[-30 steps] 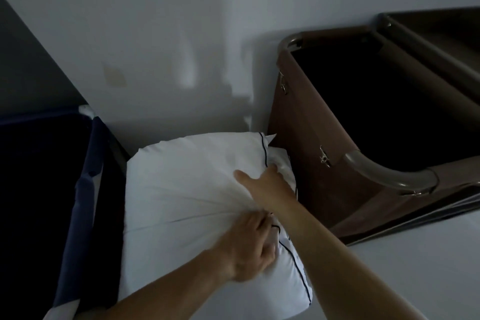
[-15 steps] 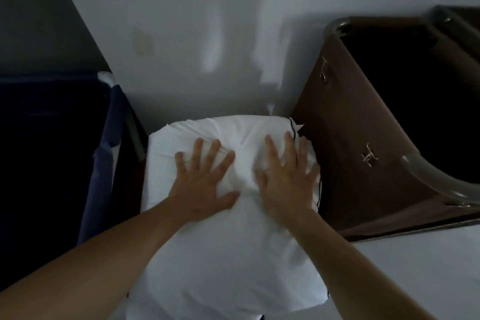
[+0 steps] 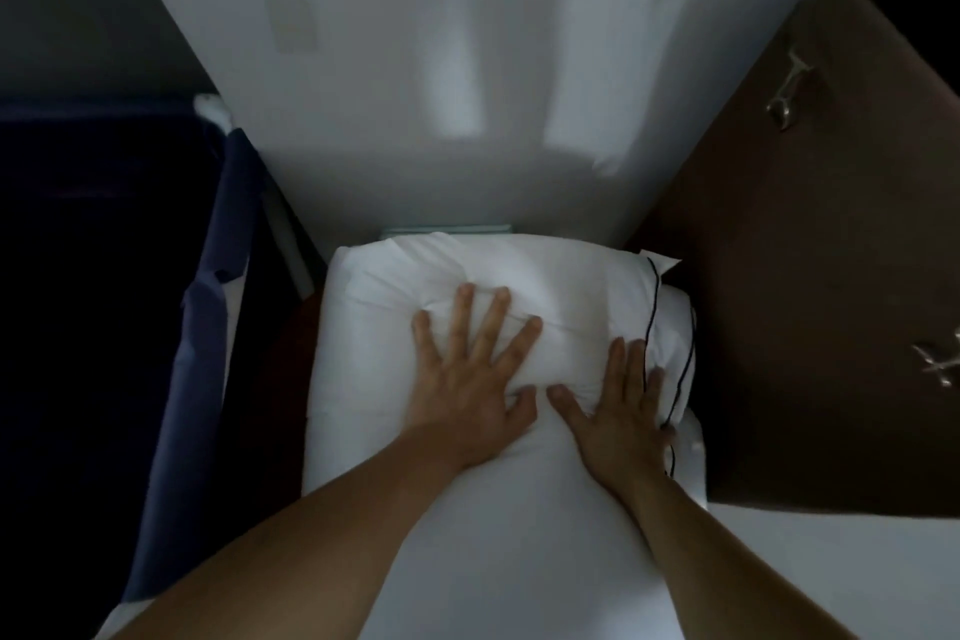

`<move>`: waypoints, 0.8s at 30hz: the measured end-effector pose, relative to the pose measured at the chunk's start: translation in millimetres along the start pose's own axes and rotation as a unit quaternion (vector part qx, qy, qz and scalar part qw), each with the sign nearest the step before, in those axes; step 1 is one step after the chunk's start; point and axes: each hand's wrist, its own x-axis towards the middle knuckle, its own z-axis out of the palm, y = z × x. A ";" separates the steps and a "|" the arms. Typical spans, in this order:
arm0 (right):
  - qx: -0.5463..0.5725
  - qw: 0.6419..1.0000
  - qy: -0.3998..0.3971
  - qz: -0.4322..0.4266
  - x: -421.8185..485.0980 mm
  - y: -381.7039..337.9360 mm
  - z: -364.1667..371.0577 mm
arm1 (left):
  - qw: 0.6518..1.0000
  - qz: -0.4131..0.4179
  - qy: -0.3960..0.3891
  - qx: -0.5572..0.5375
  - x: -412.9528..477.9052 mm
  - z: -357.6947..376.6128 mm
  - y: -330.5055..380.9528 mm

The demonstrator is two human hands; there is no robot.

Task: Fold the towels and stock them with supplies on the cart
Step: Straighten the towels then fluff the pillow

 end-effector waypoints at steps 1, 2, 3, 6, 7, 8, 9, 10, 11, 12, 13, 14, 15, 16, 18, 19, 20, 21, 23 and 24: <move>0.013 1.000 -0.001 0.002 6.3 4.0 4.6 | 1.000 0.001 -0.001 0.004 3.1 7.2 1.6; 0.025 1.000 0.000 0.003 12.0 8.5 8.6 | 1.000 0.000 -0.004 0.007 6.3 13.8 4.3; 0.034 0.999 0.004 0.002 16.8 13.1 11.5 | 1.000 -0.001 -0.008 0.007 9.8 18.4 7.8; 0.067 0.996 0.052 0.001 19.5 25.1 16.1 | 1.000 0.005 -0.021 -0.004 20.8 14.5 18.2; 0.086 0.993 0.083 0.005 17.7 27.1 16.7 | 1.000 0.008 -0.011 -0.010 22.8 8.7 17.4; 0.112 0.987 0.116 0.017 15.3 27.9 16.1 | 1.000 0.010 0.007 -0.024 22.6 1.6 12.3; 0.140 0.979 0.146 0.039 13.1 27.7 14.5 | 0.998 0.003 0.031 -0.048 19.8 -5.6 2.6; 0.162 0.970 0.170 0.062 11.6 27.0 12.2 | 0.995 -0.015 0.056 -0.075 14.7 -12.2 -10.4; 0.176 0.963 0.185 0.085 10.1 25.7 10.0 | 0.992 -0.046 0.068 -0.095 7.7 -18.1 -26.5; 0.188 0.957 0.192 0.108 9.2 24.1 7.9 | 0.988 -0.093 0.062 -0.106 -0.6 -23.1 -43.6; 0.200 0.951 0.192 0.134 9.0 23.0 6.3 | 0.980 -0.151 0.043 -0.122 -9.4 -26.8 -58.4; 0.213 0.945 0.188 0.160 9.3 22.4 5.2 | 0.963 -0.217 0.017 -0.158 -18.6 -29.9 -70.0; 0.218 0.942 0.176 0.184 10.1 22.5 4.4 | 0.932 -0.283 -0.002 -0.227 -26.0 -31.0 -77.6; 0.218 0.942 0.154 0.205 10.8 22.9 4.2 | 0.884 -0.343 -0.007 -0.317 -32.4 -31.2 -82.9; 0.224 0.941 0.098 0.233 15.1 24.9 2.1 | 0.776 -0.416 0.000 -0.474 -44.5 -29.2 -87.4; 0.233 0.940 0.069 0.241 18.8 26.6 -0.3 | 0.737 -0.430 -0.002 -0.521 -50.0 -26.7 -87.6; 0.242 0.938 0.043 0.244 22.6 28.7 -3.0 | 0.710 -0.437 -0.003 -0.552 -54.7 -23.0 -87.8; 0.250 0.937 0.024 0.241 25.6 31.1 -5.5 | 0.687 -0.445 -0.002 -0.575 -57.8 -19.2 -87.9; 0.275 0.934 0.006 0.228 28.8 35.5 -8.3 | 0.645 -0.461 -0.007 -0.610 -60.0 -16.7 -89.9; 0.289 0.932 0.006 0.220 28.9 36.9 -9.5 | 0.629 -0.465 -0.013 -0.623 -60.2 -16.9 -91.5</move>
